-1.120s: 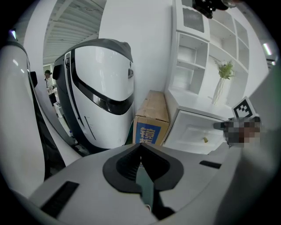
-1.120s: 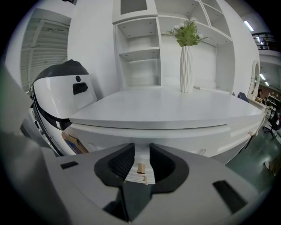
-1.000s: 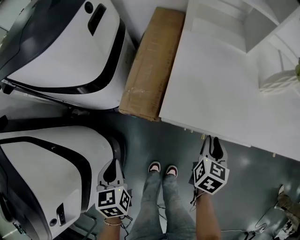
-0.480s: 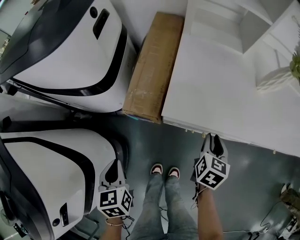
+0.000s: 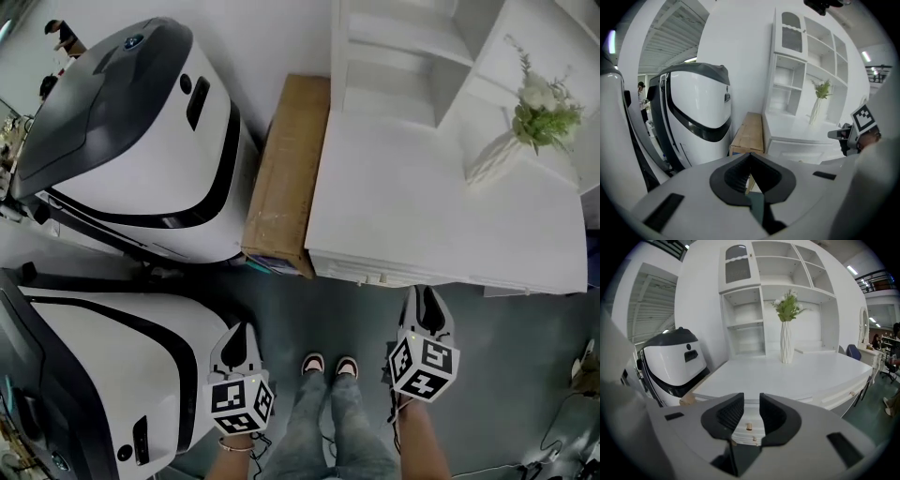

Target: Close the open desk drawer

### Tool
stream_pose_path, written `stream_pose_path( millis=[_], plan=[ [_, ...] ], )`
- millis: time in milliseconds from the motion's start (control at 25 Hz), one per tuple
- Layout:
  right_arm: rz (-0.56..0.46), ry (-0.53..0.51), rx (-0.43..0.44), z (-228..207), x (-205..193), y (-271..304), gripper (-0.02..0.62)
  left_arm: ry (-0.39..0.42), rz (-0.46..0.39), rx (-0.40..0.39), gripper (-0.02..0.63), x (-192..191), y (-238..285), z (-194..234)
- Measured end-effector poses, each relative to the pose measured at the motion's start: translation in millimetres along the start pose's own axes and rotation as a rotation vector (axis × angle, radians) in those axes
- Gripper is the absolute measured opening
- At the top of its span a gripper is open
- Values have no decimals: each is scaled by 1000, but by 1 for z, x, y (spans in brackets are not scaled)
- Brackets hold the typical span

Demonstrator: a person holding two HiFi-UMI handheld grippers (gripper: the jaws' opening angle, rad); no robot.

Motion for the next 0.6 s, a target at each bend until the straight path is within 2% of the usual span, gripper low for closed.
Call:
stream_pose_path(
  millis=[200,400,600],
  plan=[
    [-97,9,-35,-26,26,-61,84,21,-110,-96,18,37,-11,-35],
    [-185,44,-127,-60,53,-121,11,17,-202,-192,17,77,-31,-66],
    [-270,72,-221,-94,63,-176,8,33,-275,-274,18,103,-49,-90]
  ],
)
Point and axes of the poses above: the fingertips, and each gripper's own axes: y forward along the fingers, z to its left, x out of its top, the point moved 10 cm from there along -y, backward along the fingers, and after that the axes turned 8 degrees about -y, right-handed, at the moved point
